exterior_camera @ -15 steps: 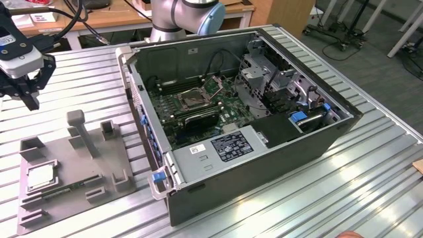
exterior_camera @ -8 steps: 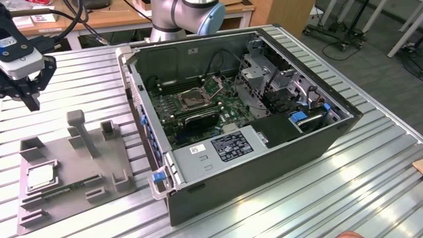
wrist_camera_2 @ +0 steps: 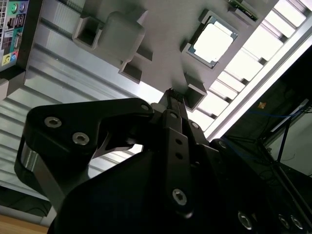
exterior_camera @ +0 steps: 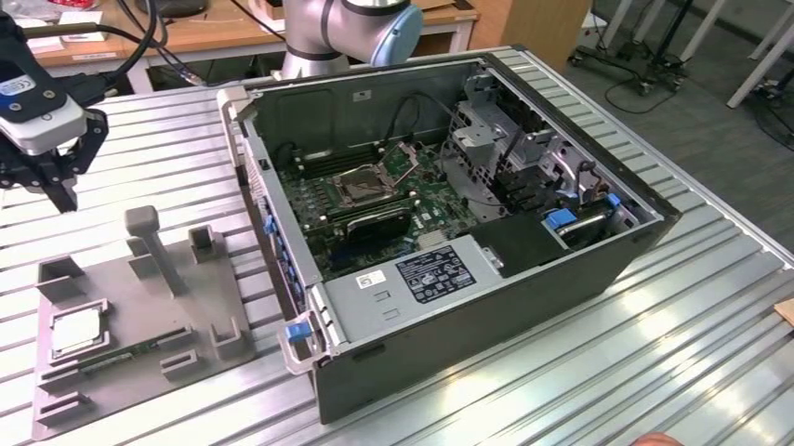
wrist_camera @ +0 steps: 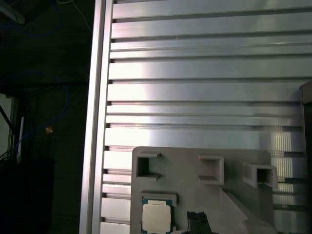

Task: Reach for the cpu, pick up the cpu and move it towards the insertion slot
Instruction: 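Reach for the cpu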

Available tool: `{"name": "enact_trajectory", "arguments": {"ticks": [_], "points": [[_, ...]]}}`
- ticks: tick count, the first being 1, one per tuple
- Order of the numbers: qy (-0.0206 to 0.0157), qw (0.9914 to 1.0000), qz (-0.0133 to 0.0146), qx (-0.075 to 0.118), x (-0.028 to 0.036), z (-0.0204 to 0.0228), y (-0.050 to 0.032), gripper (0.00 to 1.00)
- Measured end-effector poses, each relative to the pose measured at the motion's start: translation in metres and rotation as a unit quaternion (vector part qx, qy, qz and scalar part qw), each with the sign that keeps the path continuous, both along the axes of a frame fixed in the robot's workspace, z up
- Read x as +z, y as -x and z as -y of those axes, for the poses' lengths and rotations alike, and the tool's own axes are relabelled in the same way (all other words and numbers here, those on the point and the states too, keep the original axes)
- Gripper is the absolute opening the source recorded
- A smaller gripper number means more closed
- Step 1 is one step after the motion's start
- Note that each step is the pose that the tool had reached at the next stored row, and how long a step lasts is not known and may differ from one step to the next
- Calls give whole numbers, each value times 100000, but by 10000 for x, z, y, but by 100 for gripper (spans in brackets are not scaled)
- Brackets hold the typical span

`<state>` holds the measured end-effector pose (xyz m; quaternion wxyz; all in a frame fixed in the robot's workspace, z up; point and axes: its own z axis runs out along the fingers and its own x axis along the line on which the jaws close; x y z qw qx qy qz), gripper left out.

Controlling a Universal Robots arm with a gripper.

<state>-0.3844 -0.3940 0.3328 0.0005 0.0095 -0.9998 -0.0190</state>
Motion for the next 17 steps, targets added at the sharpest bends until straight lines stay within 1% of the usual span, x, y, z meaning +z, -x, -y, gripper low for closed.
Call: {"name": "enact_trajectory", "arguments": {"ticks": [2,17], "points": [[-5,100000,10,1,-13,0,0,10],[-7,100000,12,1,-23,0,21,10]]}}
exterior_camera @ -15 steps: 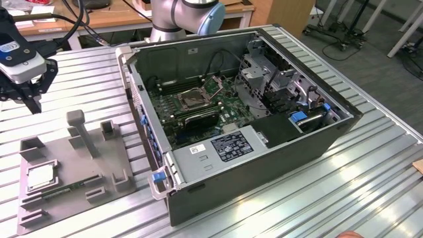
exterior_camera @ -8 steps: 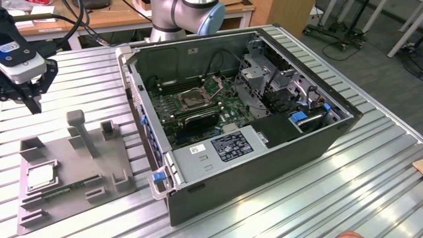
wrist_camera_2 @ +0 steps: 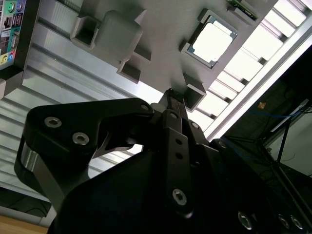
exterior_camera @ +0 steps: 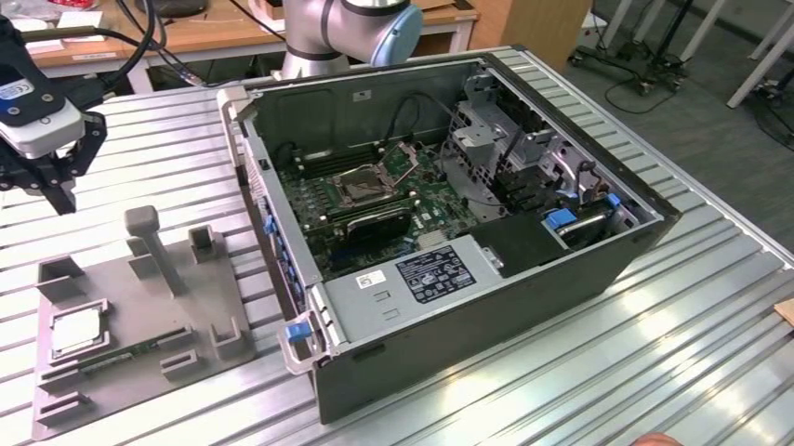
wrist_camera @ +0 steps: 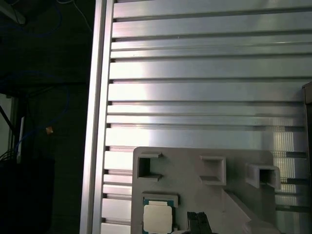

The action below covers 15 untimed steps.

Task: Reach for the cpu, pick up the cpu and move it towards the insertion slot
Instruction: 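Reach for the cpu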

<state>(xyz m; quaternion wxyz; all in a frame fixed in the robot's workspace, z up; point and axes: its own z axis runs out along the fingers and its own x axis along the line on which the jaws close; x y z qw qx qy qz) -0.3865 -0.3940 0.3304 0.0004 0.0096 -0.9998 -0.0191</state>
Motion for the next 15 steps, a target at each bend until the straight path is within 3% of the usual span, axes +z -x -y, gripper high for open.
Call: {"name": "enact_trajectory", "arguments": {"ticks": [15], "points": [[4,100000,-4,3,-20,0,99,10]]}}
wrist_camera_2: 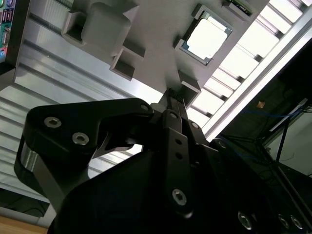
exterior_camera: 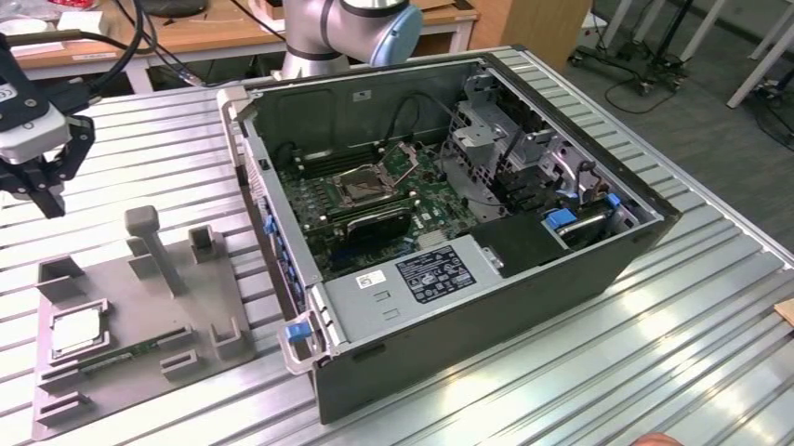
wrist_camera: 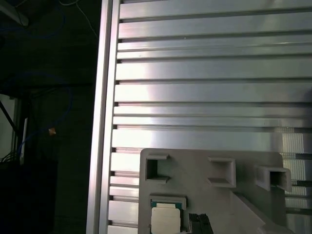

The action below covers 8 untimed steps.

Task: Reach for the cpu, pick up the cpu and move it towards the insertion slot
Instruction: 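Reach for the cpu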

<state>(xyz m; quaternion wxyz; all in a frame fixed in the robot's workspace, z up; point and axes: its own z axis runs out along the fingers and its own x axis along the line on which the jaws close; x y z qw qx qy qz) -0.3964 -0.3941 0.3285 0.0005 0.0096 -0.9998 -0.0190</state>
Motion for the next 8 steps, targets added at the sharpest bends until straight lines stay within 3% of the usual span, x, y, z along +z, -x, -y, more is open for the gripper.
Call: {"name": "enact_trajectory", "arguments": {"ticks": [8], "points": [[-2,100000,-3,-2,-9,11,4,10]]}}
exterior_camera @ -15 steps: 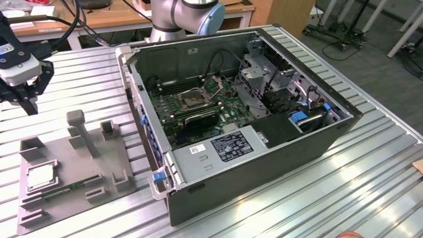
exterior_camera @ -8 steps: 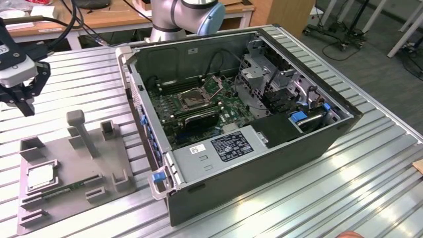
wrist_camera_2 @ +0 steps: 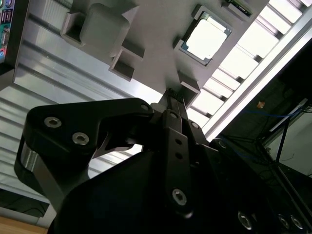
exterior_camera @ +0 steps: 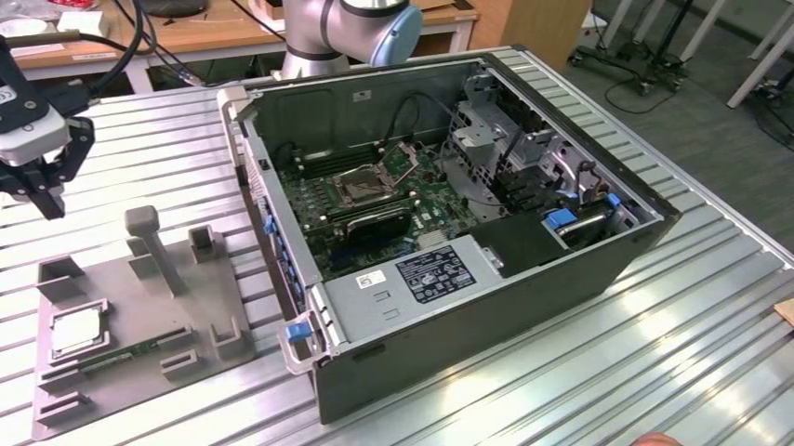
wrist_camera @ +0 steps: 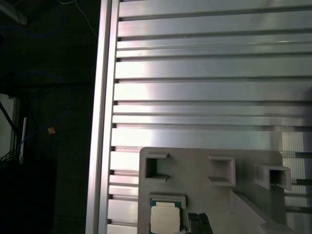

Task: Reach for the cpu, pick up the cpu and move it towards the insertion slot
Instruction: 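Reach for the cpu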

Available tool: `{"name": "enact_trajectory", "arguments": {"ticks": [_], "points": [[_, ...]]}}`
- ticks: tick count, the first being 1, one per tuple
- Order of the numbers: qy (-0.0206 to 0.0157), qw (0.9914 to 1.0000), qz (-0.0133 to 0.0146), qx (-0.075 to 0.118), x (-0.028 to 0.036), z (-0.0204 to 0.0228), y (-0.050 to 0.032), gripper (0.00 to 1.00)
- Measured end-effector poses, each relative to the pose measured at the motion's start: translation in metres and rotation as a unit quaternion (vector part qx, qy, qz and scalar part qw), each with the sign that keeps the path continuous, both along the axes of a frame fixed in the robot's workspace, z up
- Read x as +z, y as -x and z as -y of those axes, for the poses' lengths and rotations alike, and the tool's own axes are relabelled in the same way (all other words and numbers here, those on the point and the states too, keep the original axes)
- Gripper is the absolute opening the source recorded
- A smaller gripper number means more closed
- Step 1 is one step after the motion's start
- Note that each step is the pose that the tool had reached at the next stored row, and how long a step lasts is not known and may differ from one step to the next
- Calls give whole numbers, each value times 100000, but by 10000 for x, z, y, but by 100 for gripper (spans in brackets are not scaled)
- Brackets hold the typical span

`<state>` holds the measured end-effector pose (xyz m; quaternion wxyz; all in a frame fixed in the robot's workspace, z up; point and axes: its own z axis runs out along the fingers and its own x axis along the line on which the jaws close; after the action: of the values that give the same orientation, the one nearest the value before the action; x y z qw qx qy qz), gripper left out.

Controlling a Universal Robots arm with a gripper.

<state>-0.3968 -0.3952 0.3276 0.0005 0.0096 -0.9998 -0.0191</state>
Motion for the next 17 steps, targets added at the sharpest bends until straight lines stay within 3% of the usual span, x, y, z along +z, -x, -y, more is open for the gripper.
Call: {"name": "enact_trajectory", "arguments": {"ticks": [17], "points": [[-7,100000,12,-3,-45,19,0,10]]}}
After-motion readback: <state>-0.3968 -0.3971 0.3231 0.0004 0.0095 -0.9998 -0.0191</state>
